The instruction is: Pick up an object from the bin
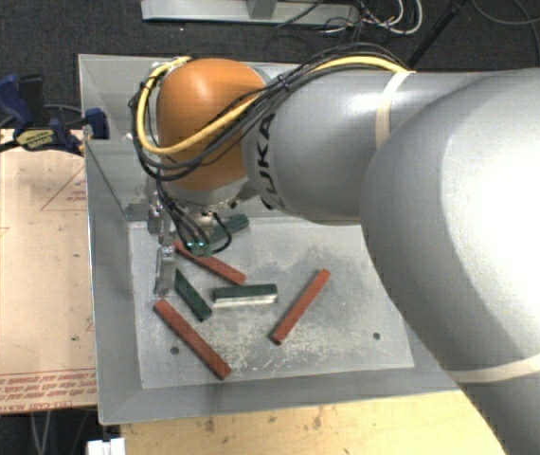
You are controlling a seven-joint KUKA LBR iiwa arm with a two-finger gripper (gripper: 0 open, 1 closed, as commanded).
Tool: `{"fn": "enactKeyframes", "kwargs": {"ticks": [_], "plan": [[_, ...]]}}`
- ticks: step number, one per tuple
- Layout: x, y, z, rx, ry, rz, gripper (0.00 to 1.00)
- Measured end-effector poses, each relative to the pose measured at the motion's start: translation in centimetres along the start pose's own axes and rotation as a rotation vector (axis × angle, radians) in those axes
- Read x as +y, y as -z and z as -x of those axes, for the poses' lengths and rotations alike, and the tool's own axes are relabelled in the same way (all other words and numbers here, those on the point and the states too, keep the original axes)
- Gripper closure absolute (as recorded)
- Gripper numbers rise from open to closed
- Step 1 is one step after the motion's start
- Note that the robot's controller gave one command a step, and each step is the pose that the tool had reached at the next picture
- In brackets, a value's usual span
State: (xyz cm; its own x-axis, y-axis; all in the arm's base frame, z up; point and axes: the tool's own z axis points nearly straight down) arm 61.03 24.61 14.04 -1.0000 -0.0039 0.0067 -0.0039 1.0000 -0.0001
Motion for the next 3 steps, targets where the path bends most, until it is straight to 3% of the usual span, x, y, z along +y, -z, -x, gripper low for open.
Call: {"fn": "enactKeyframes", "kwargs": {"ticks": [1,2,3], "plan": [[-7.9,-7.1,3.8,-0.007,-0.156,0.001,0.0],[-7.5,-6.9,3.8,-0.009,-0.153,0.003,1.0],[-5.5,8.4,2.2,-0.018,-0.134,0.006,1.0]]}}
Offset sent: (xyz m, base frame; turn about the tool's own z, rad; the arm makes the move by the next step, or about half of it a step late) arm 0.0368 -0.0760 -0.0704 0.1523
